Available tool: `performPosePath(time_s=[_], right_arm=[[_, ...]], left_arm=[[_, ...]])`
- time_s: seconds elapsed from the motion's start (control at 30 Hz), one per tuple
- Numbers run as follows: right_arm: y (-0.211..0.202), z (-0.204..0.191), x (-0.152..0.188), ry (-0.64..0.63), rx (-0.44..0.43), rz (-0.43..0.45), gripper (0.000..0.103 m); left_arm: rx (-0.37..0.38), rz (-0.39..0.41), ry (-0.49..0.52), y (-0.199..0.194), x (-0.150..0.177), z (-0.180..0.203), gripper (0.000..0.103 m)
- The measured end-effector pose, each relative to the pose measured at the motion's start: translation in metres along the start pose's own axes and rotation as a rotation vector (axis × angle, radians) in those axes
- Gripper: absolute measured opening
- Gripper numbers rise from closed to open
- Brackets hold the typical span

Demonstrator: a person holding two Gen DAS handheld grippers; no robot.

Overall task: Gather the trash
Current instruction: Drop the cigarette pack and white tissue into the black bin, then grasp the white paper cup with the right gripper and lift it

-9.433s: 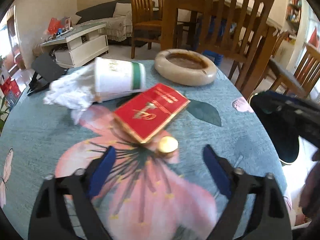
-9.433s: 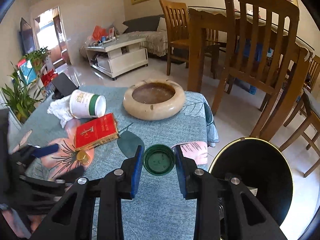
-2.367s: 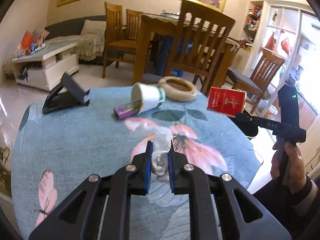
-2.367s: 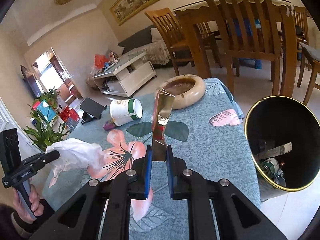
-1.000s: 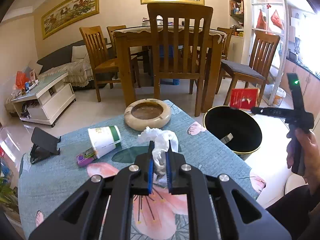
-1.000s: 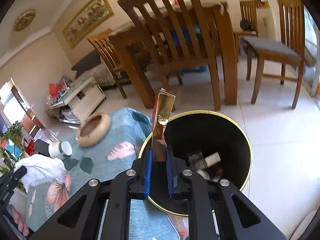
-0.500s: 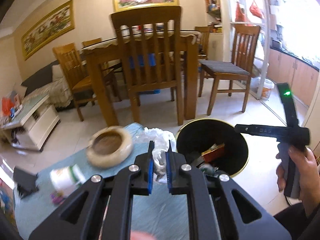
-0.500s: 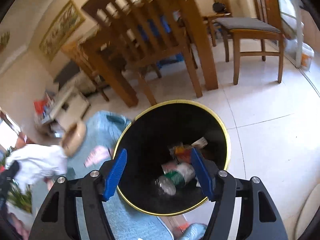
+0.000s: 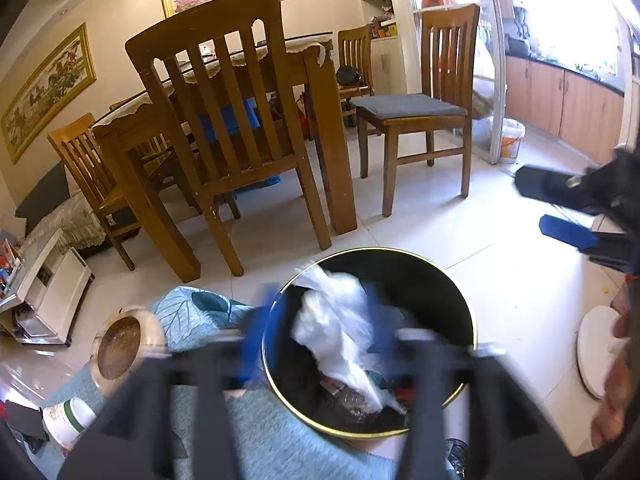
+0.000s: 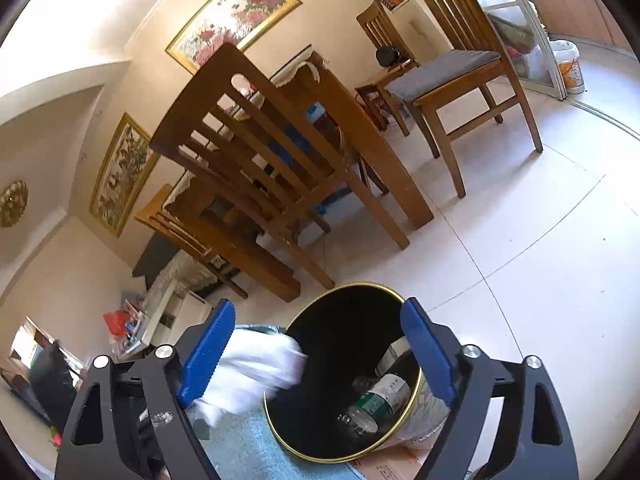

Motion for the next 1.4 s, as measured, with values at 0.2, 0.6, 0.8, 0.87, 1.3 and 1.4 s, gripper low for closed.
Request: performPosePath(time_s=[0.2,0.6,0.8,0.87,1.3,1.4], right_arm=[[0.004,-0.006,0.004,-0.001,-0.006,-0.01,0.087],[0.061,-0.091,0.063,-0.339,-0.024,-0.211,0.097],[0.096,-0.156,0.138,-0.591,-0.083,-0.384,0.099],[0.105,-0.174,0.17,-0.602,-0.13,-0.446,0.099],[0.21,-0.319,0.301,-0.798,-0.149,-0.571,0.099],[0.232,-0.326,0.307,-0.813,-0.101,-0.579,0.099]], left_arm=[[0.018,-0.009,-0.016,-0.001,0.008,0.0,0.089],[0.004,-0.133,-0.21,-0.055,0.136,-0.091,0.1],[-0.093,-0.175,-0.34,-0.104,0.214,-0.158,0.1],[-0.142,-0.194,-0.397,-0.118,0.243,-0.186,0.1],[-0.339,-0.114,-0.676,-0.175,0.298,-0.335,0.1],[-0.309,-0.118,-0.76,-0.177,0.309,-0.349,0.1]])
Point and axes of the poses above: each gripper's, at about its wrist camera, not at the fingertips, and y roughly the way its jaws point, z to its right, x to its underside, the point moved 4 cm from there along y, roughly the way its jaws point, and after that the axes turned 8 degrees about -x, right-handed, at the moved point
